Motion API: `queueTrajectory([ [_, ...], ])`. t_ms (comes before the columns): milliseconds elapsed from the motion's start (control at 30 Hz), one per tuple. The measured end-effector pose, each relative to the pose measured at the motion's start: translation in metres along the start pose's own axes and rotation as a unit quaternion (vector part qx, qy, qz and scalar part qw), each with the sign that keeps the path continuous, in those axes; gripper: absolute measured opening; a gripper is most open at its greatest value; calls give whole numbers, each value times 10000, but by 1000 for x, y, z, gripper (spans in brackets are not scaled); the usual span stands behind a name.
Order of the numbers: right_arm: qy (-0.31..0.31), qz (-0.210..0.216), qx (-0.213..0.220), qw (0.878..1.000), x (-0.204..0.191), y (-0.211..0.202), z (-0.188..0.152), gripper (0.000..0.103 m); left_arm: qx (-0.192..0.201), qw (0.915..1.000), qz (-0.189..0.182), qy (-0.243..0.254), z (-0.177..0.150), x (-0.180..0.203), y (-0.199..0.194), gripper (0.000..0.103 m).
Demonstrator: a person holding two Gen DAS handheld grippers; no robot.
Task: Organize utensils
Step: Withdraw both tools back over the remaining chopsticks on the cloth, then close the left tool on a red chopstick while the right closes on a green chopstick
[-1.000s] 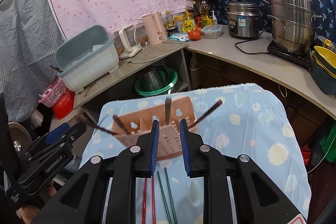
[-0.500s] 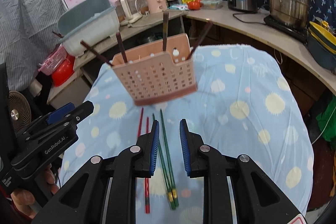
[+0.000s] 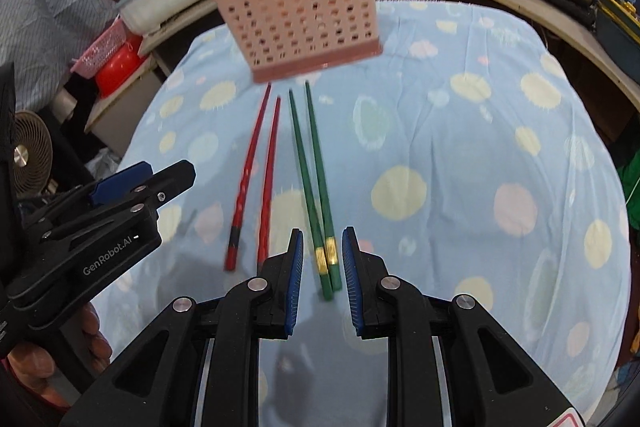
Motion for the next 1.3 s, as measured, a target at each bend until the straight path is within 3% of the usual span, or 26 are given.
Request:
queueTrajectory([
  [367,-29,-65,-267,9996,0,27,-24,21,-405,9992,23,59,-44,-1,24,48],
  [700,30,-85,-271,9996,-1,39,-18,19,-602,9981,-111,-30,-56,-4,39,42],
  [1300,64,-22,-231,9997,1,48,-14,12,-548,9985,-38,-13,-55,-12,42,29],
])
Point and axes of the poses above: each gripper's, at about its wrist camera, not at the fingertips, and y roughly the way its jaws point, x to its right, z to its top, the point moved 9 cm from there along y, roughly the way its jaws point, and after that the axes turned 12 degrees about -z, right-handed, at the moved point
